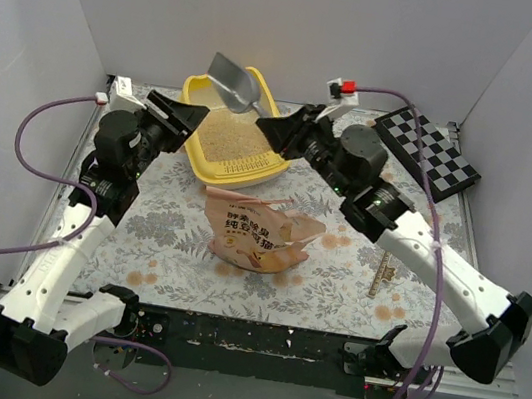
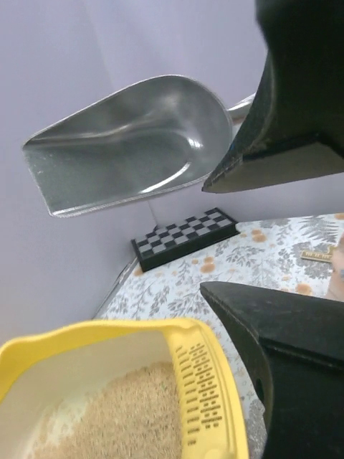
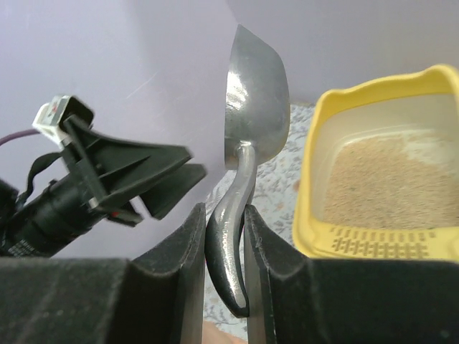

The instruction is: Fill the litter box with clean litter

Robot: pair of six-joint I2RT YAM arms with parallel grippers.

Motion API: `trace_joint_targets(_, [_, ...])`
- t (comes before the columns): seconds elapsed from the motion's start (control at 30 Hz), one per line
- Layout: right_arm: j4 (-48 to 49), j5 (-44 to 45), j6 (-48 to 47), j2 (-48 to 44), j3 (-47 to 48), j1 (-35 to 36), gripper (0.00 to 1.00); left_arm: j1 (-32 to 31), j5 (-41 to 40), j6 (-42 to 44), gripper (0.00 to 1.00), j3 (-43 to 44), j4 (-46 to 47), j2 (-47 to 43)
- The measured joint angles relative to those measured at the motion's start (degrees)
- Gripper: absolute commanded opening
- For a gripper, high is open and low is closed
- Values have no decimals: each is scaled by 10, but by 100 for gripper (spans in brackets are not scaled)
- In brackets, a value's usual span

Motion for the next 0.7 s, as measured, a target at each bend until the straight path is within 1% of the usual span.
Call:
trace_joint_targets(0.13, [-45,-5,-25,-67,-8,-54,1,0,74,80,58,0,18,-28])
trace_joint_targets(0.27, [-140,-5,-68,-123,10,-93,1,0,179,177,60,0,22,-48])
trace_joint_targets(0.47, [-315,-22,-140,-156,85,-96,1,-2,343,347,70,24,-26,-17])
trace_joint_targets(0.57, [-399,-27,-166,-184,95,-96,1,-12,399,421,70,24,-52,4])
trace_joint_targets(0.7, [-502,-28,-187,-208,115,-96,1,-25,473,490,72,26,-77,24])
